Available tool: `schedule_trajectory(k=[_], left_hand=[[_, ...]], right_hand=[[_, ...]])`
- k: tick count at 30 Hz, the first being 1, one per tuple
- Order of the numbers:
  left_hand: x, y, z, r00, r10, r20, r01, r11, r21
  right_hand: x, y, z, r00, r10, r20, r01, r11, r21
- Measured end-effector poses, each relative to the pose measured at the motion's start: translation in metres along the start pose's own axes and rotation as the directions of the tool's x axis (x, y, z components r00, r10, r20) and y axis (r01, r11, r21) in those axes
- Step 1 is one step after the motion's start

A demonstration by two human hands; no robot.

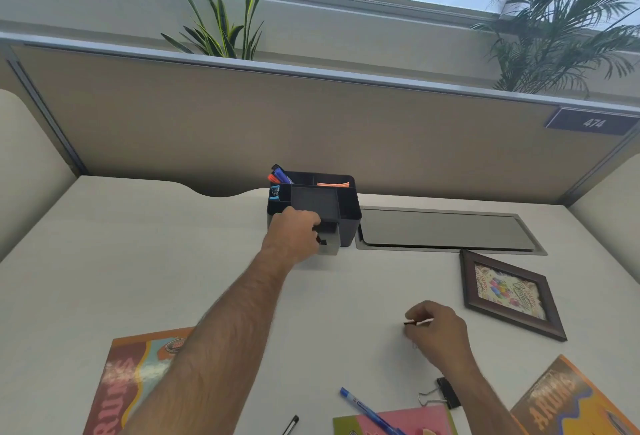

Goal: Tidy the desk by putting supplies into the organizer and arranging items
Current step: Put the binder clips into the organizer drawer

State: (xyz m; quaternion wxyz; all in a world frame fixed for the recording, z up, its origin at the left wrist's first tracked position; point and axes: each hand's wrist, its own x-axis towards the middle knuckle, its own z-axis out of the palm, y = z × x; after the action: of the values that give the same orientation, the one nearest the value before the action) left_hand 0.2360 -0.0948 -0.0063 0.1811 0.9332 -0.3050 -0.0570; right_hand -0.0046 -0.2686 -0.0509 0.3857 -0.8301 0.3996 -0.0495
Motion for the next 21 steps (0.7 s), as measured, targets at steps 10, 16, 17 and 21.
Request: schedule_trajectory(k=[10,16,17,21], left_hand=[[-0.039,0.029,0.014,0.775,0.621,-0.12,-0.629,0.777,-0.042],[-0.043,0.036,0.018,0.715,0.656,-0.24,-0.681,0.732,-0.028],[-0.042,0.035,0.018,0.719,0.65,-0.248,-0.676,0.736,-0.03],[-0.041,0.031,0.014,0.737,0.638,-0.225,-0.661,0.749,-0.043]], right_hand=[[0.004,-0.078,0.0,0.993,-0.012,0.12,-0.075,0.72,0.69],[0.006,-0.095,0.0,0.986,-0.091,0.142,-0.027,0.745,0.666],[0.007,-0.096,0.0,0.985,-0.1,0.143,-0.022,0.745,0.666],[0.008,-0.096,0.001,0.974,-0.133,0.185,-0.026,0.741,0.671]])
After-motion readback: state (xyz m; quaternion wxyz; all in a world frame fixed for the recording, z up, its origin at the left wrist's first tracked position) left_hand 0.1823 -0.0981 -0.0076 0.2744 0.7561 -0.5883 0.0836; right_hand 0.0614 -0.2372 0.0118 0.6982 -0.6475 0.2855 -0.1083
